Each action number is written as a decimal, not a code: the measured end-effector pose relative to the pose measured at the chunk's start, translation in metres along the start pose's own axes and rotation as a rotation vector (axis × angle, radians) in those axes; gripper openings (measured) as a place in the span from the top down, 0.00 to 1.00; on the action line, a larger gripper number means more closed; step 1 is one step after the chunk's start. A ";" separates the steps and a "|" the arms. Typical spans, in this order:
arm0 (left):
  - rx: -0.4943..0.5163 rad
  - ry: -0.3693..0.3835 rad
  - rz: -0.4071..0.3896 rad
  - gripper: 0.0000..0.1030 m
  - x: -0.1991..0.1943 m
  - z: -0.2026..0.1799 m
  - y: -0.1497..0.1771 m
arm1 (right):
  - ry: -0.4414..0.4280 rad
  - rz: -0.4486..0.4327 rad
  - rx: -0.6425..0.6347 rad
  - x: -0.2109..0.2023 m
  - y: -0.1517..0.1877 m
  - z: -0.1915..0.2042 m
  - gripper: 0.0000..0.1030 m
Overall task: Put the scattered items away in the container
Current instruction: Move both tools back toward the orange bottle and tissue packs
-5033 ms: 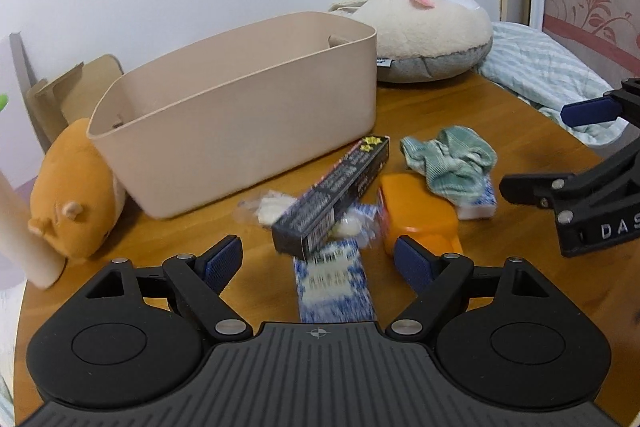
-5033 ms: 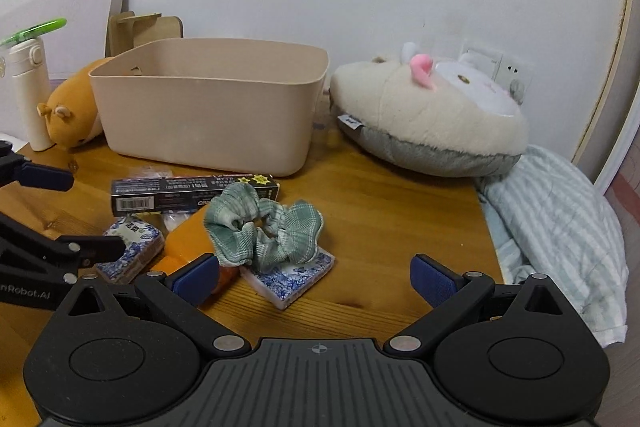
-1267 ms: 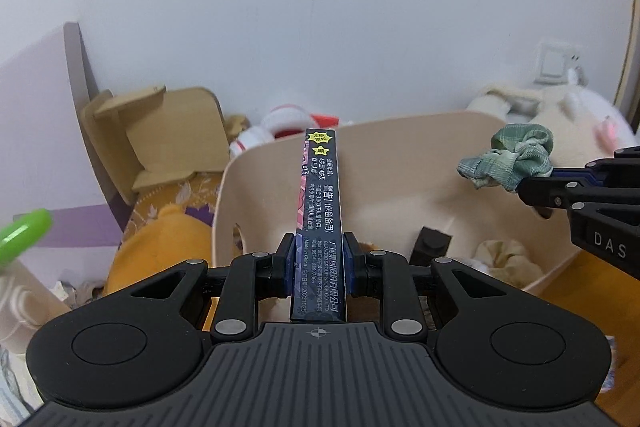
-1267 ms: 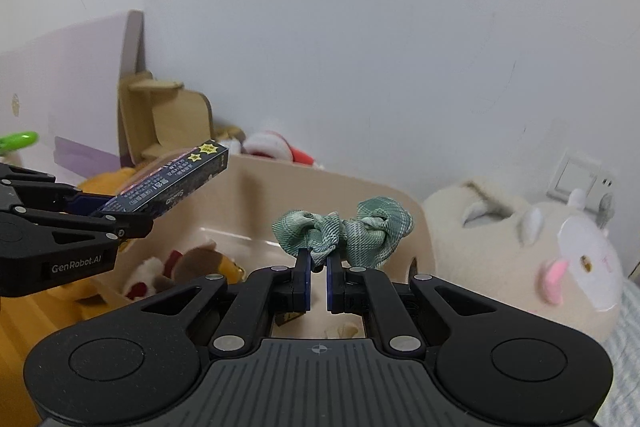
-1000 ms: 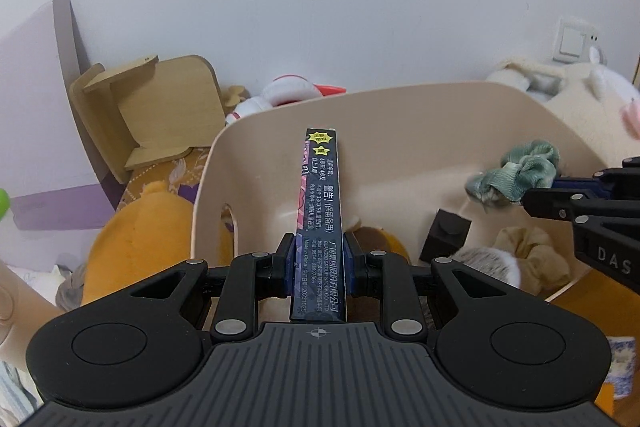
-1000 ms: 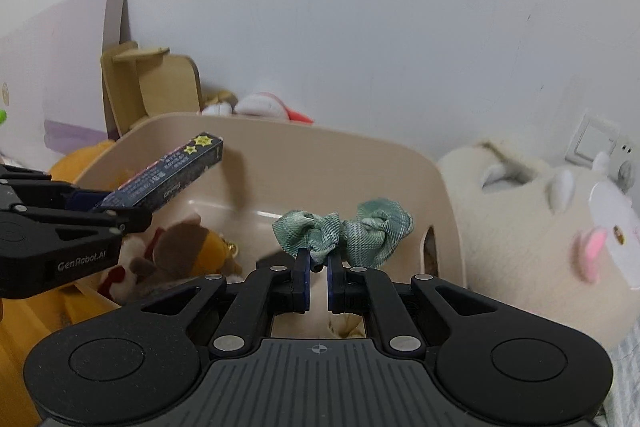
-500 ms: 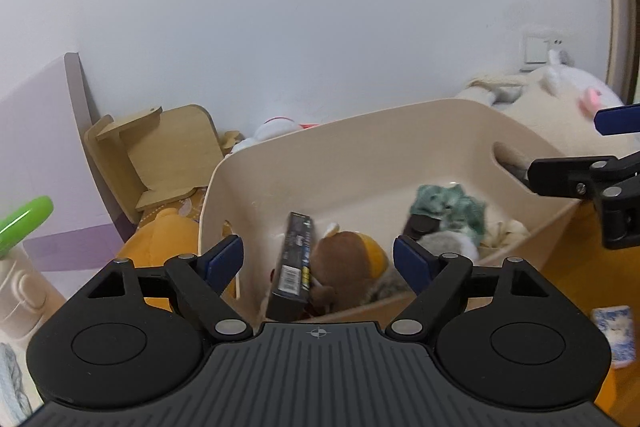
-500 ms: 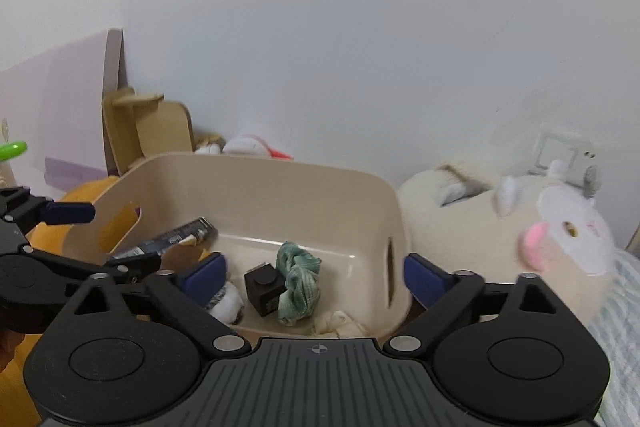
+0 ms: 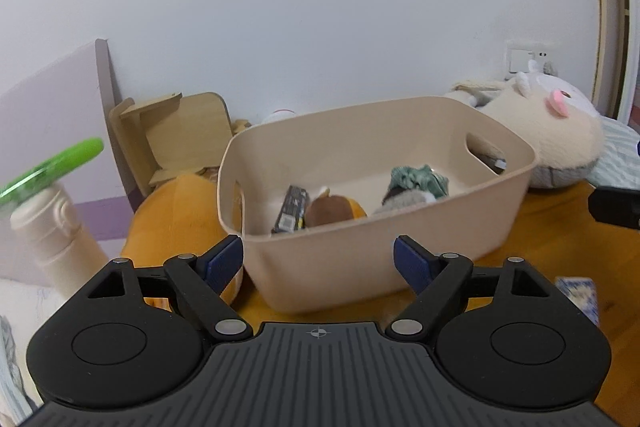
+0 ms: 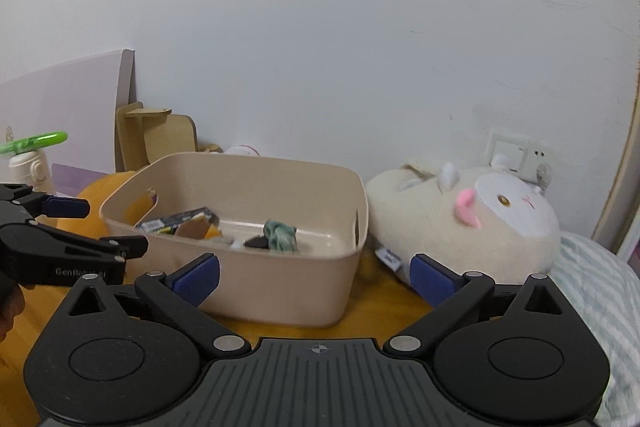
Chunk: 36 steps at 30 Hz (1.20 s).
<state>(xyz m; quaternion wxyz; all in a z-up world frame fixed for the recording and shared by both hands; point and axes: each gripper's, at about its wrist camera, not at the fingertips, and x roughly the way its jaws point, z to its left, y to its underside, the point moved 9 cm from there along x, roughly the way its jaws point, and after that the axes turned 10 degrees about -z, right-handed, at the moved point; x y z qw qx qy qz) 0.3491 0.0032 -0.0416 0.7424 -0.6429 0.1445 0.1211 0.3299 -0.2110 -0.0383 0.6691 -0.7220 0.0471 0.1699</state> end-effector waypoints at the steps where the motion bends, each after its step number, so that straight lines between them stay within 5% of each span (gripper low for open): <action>1: -0.003 0.003 0.000 0.18 -0.005 -0.001 0.003 | 0.003 0.000 -0.002 -0.005 0.004 0.001 0.00; 19: -0.009 0.085 0.069 0.18 -0.067 -0.024 0.074 | 0.032 0.077 0.031 -0.055 0.083 0.022 0.03; 36: 0.036 0.210 0.145 0.18 -0.052 -0.069 0.114 | 0.045 0.192 0.162 -0.029 0.130 0.031 0.14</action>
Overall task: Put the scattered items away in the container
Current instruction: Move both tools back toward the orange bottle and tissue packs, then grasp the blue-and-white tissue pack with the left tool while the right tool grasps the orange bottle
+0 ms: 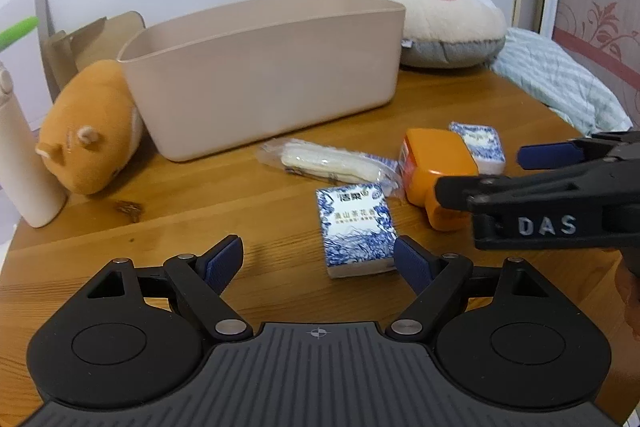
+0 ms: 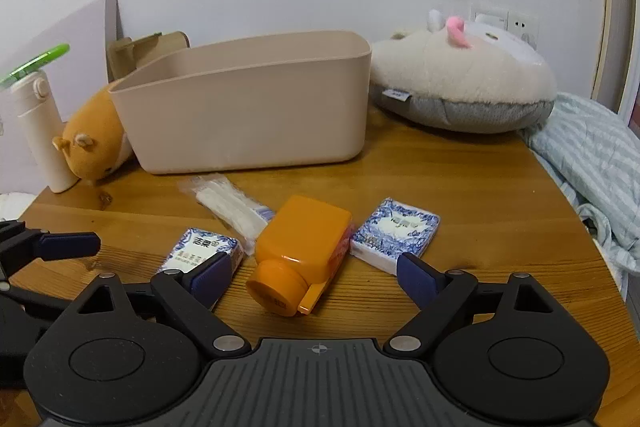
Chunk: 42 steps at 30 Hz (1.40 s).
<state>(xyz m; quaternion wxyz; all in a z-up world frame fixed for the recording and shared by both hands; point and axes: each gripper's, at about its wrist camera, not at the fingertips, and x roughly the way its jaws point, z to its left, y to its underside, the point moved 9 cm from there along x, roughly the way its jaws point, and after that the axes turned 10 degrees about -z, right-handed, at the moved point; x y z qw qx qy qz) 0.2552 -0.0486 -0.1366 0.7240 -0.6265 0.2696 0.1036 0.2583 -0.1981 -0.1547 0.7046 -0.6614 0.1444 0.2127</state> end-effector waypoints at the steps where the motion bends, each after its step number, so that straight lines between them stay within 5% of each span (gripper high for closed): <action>1: 0.002 0.007 0.007 0.18 0.003 -0.001 0.002 | 0.001 0.006 0.005 0.003 0.001 0.000 0.15; 13: -0.004 0.048 0.015 0.18 0.020 -0.013 0.003 | -0.016 0.063 0.083 0.026 0.009 -0.004 0.23; 31: -0.064 0.000 0.037 0.19 0.044 0.001 0.002 | -0.031 0.076 0.152 0.037 0.002 -0.015 0.39; 39: -0.067 0.007 0.024 0.35 0.048 0.004 -0.002 | -0.012 0.061 0.120 0.046 -0.002 -0.017 0.46; 42: -0.068 0.008 0.018 0.50 0.047 0.004 -0.004 | -0.009 0.054 0.094 0.045 -0.002 -0.015 0.47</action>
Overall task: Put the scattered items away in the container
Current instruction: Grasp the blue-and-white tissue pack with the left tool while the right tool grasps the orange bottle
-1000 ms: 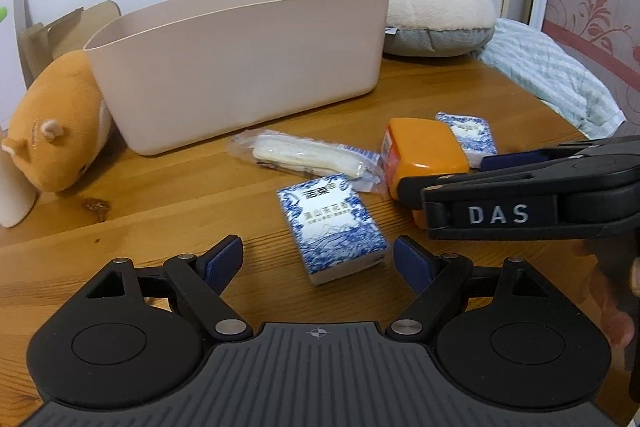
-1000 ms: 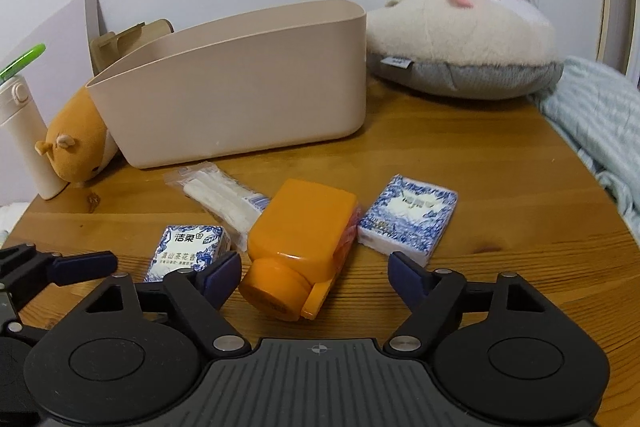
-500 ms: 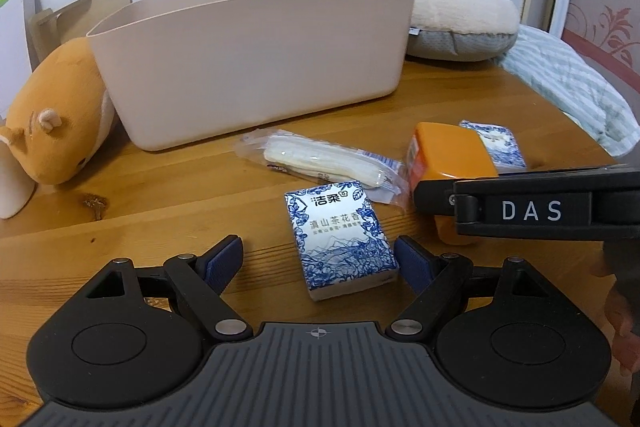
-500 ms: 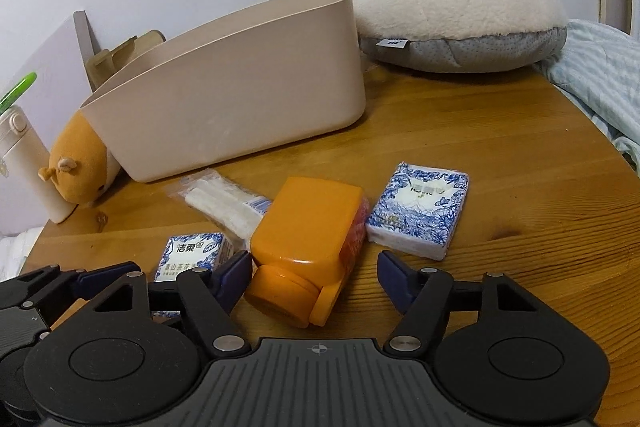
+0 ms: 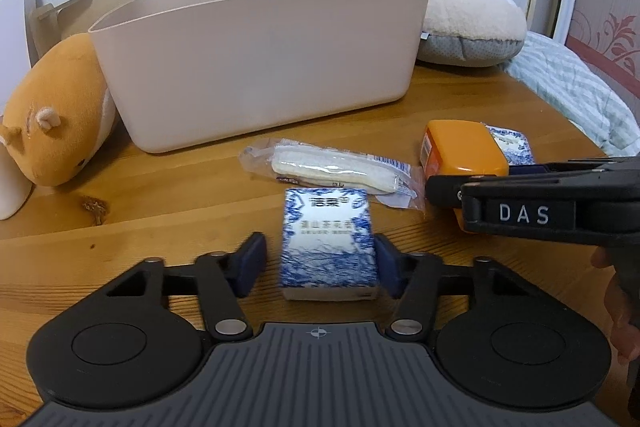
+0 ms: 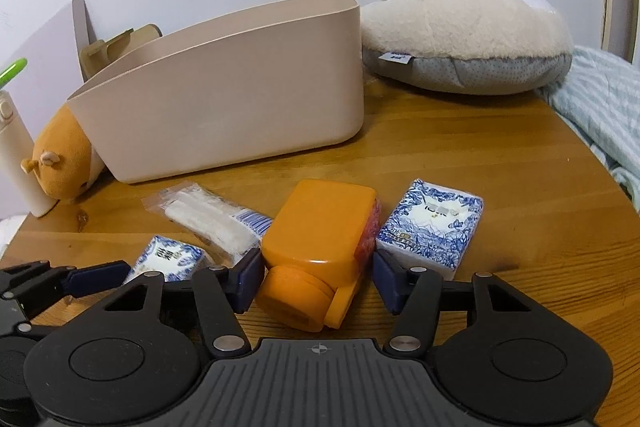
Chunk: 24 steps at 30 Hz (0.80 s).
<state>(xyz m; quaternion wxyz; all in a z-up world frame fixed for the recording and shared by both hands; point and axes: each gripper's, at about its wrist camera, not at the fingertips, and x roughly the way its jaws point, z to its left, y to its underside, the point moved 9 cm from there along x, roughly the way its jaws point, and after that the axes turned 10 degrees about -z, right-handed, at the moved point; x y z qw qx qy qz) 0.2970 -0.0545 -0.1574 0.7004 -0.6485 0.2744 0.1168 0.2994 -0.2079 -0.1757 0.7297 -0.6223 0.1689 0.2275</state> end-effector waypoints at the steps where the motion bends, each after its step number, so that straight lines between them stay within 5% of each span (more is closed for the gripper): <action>1: -0.002 -0.003 -0.001 0.54 0.000 0.000 -0.001 | -0.001 -0.003 -0.005 -0.001 0.000 0.000 0.47; 24: -0.034 -0.060 -0.081 0.55 -0.040 0.009 -0.020 | -0.104 -0.106 0.002 -0.050 -0.021 0.015 0.51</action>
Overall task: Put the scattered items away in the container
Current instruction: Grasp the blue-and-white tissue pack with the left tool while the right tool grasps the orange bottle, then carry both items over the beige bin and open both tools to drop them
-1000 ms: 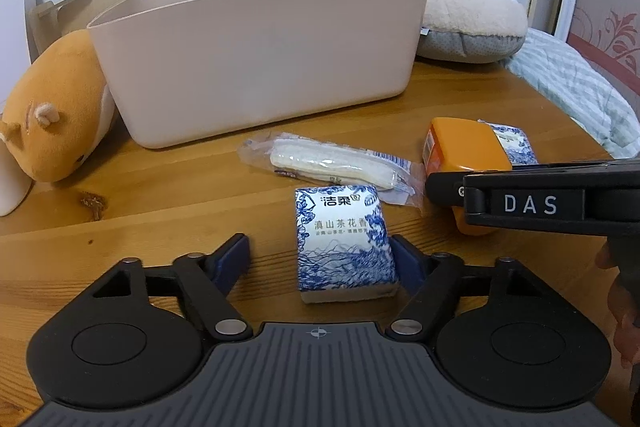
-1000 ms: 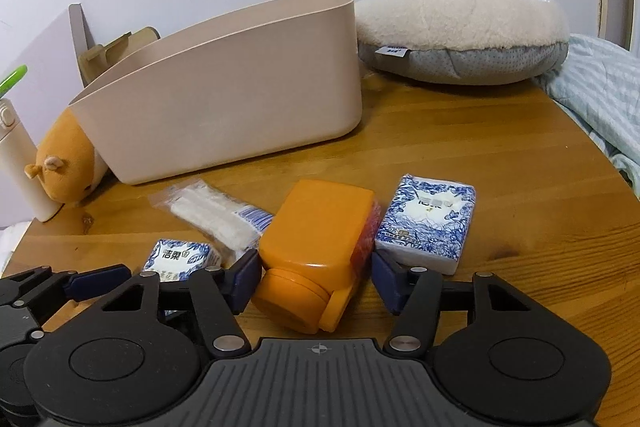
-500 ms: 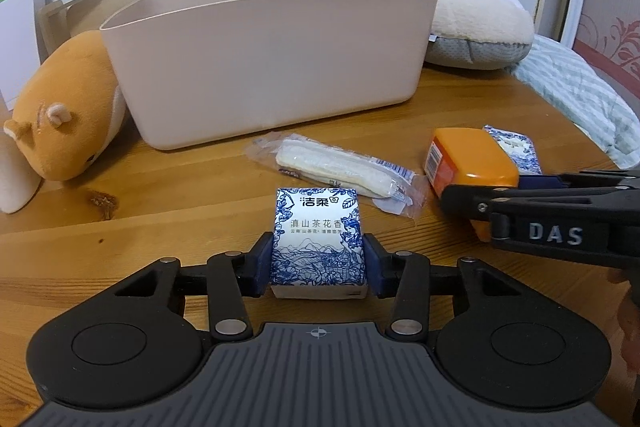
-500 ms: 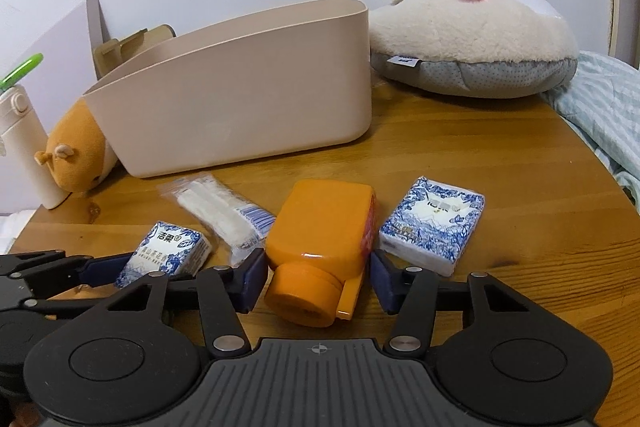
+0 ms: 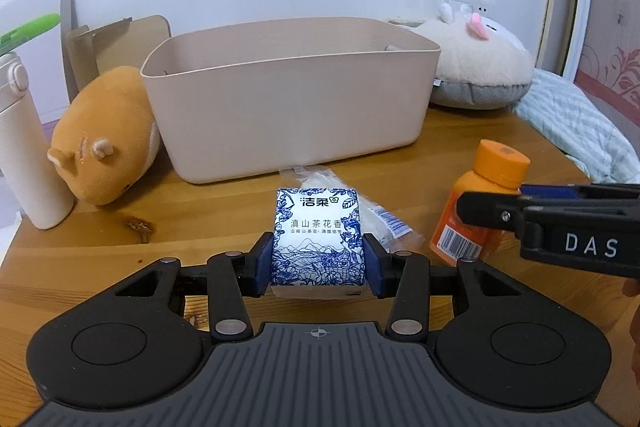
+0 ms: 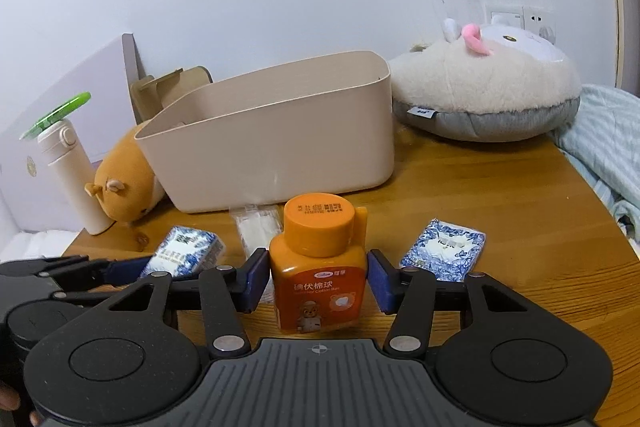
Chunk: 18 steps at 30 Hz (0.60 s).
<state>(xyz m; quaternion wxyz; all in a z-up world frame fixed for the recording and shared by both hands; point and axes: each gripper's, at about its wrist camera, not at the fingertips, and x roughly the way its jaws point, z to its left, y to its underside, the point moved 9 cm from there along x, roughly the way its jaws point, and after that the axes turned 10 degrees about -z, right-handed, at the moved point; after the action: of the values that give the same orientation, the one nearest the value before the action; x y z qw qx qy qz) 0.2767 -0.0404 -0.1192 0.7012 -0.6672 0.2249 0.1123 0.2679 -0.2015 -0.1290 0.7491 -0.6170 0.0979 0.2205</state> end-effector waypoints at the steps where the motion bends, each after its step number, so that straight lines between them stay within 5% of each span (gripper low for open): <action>1: -0.002 -0.001 0.001 0.55 -0.001 0.001 0.001 | -0.002 0.005 0.005 0.000 0.001 -0.001 0.51; 18: -0.015 -0.028 -0.093 0.55 -0.016 0.012 -0.040 | -0.010 -0.085 -0.033 -0.019 -0.038 0.005 0.51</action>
<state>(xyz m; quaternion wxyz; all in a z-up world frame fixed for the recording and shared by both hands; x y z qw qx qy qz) 0.2826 -0.0300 -0.0762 0.7037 -0.6806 0.1831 0.0904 0.2676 -0.2063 -0.0862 0.7481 -0.6316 0.0643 0.1930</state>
